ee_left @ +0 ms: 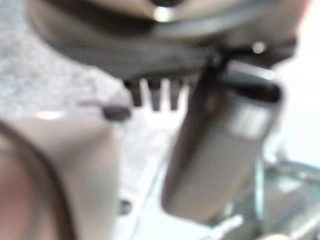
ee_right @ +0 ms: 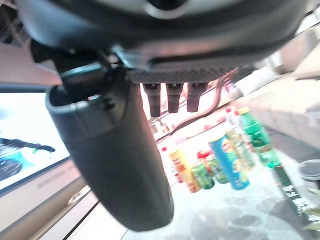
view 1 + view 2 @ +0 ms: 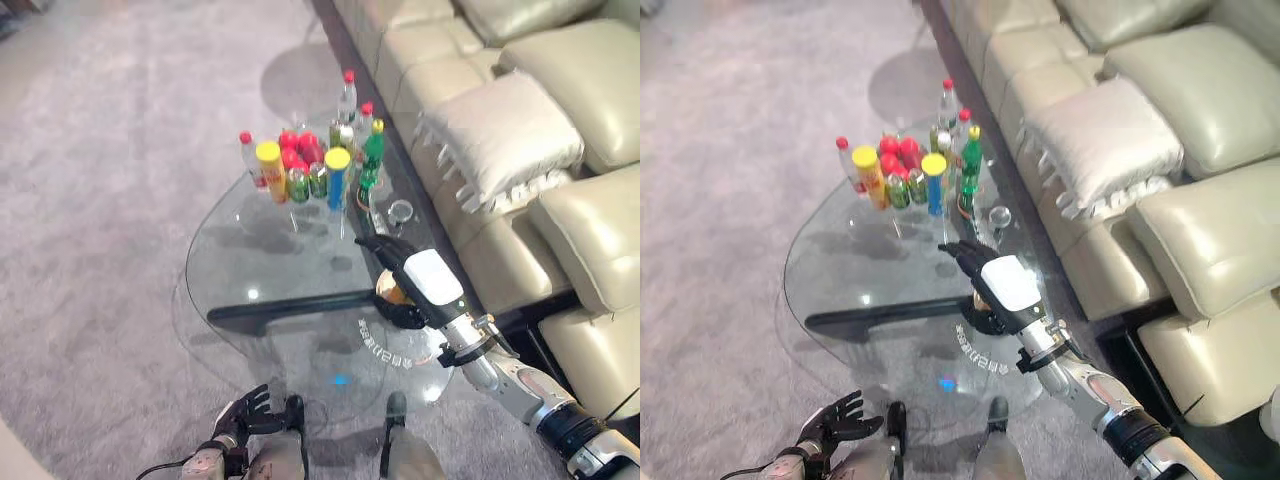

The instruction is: Pick up the fruit to the plate

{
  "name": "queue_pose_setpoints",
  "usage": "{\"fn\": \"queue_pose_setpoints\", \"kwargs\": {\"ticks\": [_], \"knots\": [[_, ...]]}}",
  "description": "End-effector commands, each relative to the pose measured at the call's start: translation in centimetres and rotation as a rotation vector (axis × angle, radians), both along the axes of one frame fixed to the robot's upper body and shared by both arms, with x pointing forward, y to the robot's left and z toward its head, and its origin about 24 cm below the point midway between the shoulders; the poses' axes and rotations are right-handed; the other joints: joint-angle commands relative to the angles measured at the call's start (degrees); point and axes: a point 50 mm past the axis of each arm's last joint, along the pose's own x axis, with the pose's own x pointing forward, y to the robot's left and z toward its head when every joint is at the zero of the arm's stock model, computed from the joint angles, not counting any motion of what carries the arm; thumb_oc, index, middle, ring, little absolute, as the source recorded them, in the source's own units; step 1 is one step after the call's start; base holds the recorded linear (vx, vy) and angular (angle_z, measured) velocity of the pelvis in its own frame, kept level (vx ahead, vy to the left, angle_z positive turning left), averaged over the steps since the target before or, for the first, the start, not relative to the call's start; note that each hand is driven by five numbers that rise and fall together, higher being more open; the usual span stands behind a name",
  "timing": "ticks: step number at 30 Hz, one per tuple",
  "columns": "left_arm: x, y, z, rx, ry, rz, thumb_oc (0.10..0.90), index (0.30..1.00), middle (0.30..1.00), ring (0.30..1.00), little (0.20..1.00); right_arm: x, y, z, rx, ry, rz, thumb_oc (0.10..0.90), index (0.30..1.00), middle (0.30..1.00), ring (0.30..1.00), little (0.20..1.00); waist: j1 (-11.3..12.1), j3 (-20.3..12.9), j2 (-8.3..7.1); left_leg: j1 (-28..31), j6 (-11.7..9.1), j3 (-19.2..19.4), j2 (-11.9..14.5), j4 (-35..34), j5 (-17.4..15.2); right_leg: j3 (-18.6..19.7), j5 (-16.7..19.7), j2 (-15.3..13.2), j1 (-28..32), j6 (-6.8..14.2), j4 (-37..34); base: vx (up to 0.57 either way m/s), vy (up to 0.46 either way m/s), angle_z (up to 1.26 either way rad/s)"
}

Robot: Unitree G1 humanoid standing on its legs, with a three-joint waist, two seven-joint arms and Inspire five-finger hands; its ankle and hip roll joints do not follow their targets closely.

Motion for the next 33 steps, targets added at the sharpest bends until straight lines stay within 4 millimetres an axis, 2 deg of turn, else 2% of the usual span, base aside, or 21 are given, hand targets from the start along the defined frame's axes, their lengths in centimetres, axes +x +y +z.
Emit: {"fn": "queue_pose_setpoints", "kwargs": {"ticks": [1,4,5,9,11,12,16,18,23,29,31,33], "knots": [[-1.7,0.4,-0.8,-0.003,0.081,0.008,0.800,0.900,0.900,0.900,0.900,-0.3,1.8,2.3,0.078,0.036,0.147,0.800,0.900,0.900,0.900,0.900,0.7,-3.8,-0.82,-1.3,0.4,-0.3,-4.5,4.1,-6.1,-3.7,-6.9,5.7,1.0,-1.5,4.6,0.01,-0.049,-0.03],[-2.2,0.7,-1.0,-0.007,0.128,0.027,0.800,0.900,0.900,0.900,0.900,-0.7,1.4,0.7,0.051,0.203,0.137,0.800,0.900,0.900,0.900,0.900,0.8,-5.3,-0.92,-0.5,0.2,-0.4,-4.1,3.5,-6.0,-4.0,-6.8,5.6,2.0,-1.4,3.8,0.02,-0.041,-0.01],[-2.4,0.8,-1.1,-0.008,0.147,0.032,0.800,0.900,0.900,0.900,0.900,-0.8,1.1,-0.4,0.063,0.333,0.118,0.800,0.900,0.900,0.900,0.900,0.7,-6.0,-0.96,-0.1,0.2,-0.4,-4.0,3.3,-6.0,-4.0,-6.8,5.7,2.5,-1.4,3.5,0.01,-0.037,0.00],[-2.5,0.9,-1.3,0.001,0.181,0.021,0.800,0.900,0.900,0.900,0.900,-1.4,0.3,-3.0,0.104,0.567,0.061,0.800,0.900,0.900,0.900,0.900,0.5,-7.2,-1.12,0.7,0.1,-0.3,-3.8,2.8,-5.9,-4.1,-6.6,5.6,3.3,-1.4,2.9,0.00,-0.008,0.00],[-2.5,0.9,-1.3,0.002,0.184,0.020,0.800,0.900,0.900,0.900,0.900,-1.5,0.1,-3.3,0.110,0.596,0.052,0.800,0.900,0.900,0.900,0.900,0.4,-7.2,-1.16,0.8,0.1,-0.3,-3.8,2.7,-5.9,-4.1,-6.6,5.6,3.5,-1.4,2.8,0.00,0.000,0.00],[-2.6,0.9,-1.4,0.003,0.195,0.017,0.800,0.900,0.900,0.900,0.900,-2.0,-0.2,-4.5,0.106,0.649,0.033,0.800,0.900,0.900,0.900,0.900,0.2,-7.7,-1.16,1.3,0.1,-0.1,-3.6,2.3,-5.8,-4.1,-6.4,5.6,3.8,-1.4,2.5,0.00,0.000,0.00],[-2.7,0.7,-1.5,0.009,0.210,0.000,0.800,0.900,0.900,0.900,0.900,-2.6,-0.8,-6.0,0.081,0.711,-0.008,0.800,0.900,0.900,0.900,0.900,-0.2,-8.2,-1.21,2.1,0.1,0.2,-3.4,1.5,-5.6,-4.0,-6.1,5.6,4.4,-1.2,1.7,0.00,0.000,0.00],[-2.8,0.5,-1.6,0.016,0.221,-0.006,0.800,0.900,0.900,0.900,0.900,-3.4,-1.8,-7.8,0.109,0.815,-0.076,0.800,0.900,0.900,0.900,0.900,-0.6,-8.6,-1.16,2.7,0.1,0.3,-3.3,0.8,-5.5,-3.7,-5.6,5.6,4.7,-1.0,1.1,0.00,0.000,0.00],[-3.0,0.6,-1.7,0.026,0.237,-0.011,0.800,0.900,0.900,0.900,0.900,-4.4,-2.8,-10.1,0.125,0.886,-0.187,0.800,0.900,0.900,0.900,0.900,-0.8,-9.0,-1.16,3.4,0.1,0.6,-3.2,-0.1,-5.3,-3.7,-5.2,5.6,5.1,-0.6,0.4,0.00,0.000,0.00],[-3.1,0.3,-1.9,0.034,0.256,-0.018,0.800,0.900,0.900,0.900,0.900,-6.8,-3.8,-14.0,0.138,1.103,-0.331,0.800,0.900,0.900,0.900,0.900,-1.0,-9.4,-1.10,3.7,0.3,0.6,-3.1,-0.4,-5.3,-3.6,-5.1,5.7,5.3,-0.6,0.1,0.00,0.000,0.00],[-3.2,0.2,-2.0,0.037,0.263,-0.013,0.800,0.900,0.900,0.900,0.900,-8.3,-4.6,-15.9,0.136,1.208,-0.437,0.800,0.900,0.900,0.900,0.900,-1.0,-9.6,-1.05,3.9,0.4,0.6,-3.1,-0.6,-5.2,-3.5,-5.1,5.8,5.5,-0.7,0.1,0.00,0.000,0.00],[-3.3,-0.1,-2.1,0.041,0.271,-0.001,0.800,0.900,0.900,0.900,0.900,-10.2,-5.5,-17.9,0.238,1.365,-0.602,0.800,0.900,0.900,0.900,0.900,-1.0,-9.8,-1.03,4.1,0.5,0.5,-3.0,-0.6,-5.1,-3.4,-5.1,5.9,5.7,-0.9,0.0,0.00,0.000,0.00]]}}
